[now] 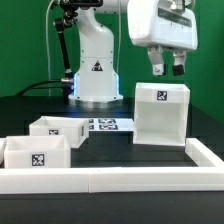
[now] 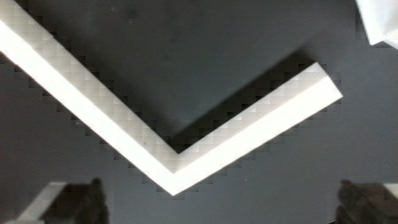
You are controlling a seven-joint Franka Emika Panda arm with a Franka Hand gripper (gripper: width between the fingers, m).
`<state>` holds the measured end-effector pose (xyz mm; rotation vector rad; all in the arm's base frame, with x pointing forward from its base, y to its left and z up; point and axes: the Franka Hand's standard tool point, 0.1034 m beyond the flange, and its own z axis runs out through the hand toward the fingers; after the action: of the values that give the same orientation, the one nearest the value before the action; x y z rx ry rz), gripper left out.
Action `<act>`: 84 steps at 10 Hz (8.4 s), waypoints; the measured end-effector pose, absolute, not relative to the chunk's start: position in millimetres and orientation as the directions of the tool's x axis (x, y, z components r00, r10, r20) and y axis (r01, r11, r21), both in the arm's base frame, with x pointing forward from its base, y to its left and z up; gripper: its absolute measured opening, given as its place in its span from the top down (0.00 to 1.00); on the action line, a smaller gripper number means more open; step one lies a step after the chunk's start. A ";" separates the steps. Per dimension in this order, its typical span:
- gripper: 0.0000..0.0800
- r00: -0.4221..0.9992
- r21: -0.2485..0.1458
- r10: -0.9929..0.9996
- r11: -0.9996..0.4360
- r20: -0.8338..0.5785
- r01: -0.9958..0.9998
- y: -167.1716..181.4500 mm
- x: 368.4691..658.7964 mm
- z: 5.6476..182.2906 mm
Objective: Assemble drawer
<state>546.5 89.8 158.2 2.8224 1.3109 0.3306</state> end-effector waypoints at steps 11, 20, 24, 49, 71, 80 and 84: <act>0.19 0.932 -0.016 0.331 -0.941 0.150 0.337 96.8 514.7 153.1; 0.19 0.976 -0.081 -0.207 -0.976 0.075 -0.201 128.3 464.5 141.0; 0.19 0.978 -0.079 -0.196 -0.979 0.070 -0.191 132.4 459.8 138.9; 0.95 0.988 -0.097 -0.132 -0.987 0.078 -0.124 149.2 419.3 98.3; 0.94 0.766 -0.258 -0.628 -0.769 0.134 -0.585 104.9 562.8 106.8; 0.94 0.361 -0.344 -0.932 -0.335 -0.011 -0.877 108.3 581.4 113.2; 0.93 0.116 -0.347 -0.985 -0.066 -0.125 -0.936 105.2 589.8 113.3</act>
Offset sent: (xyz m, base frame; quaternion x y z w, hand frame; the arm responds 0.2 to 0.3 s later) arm 0.0000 0.0000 0.0000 0.0000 0.0000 0.0000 1.0000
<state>589.8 105.2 113.3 2.5749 -2.3418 0.2540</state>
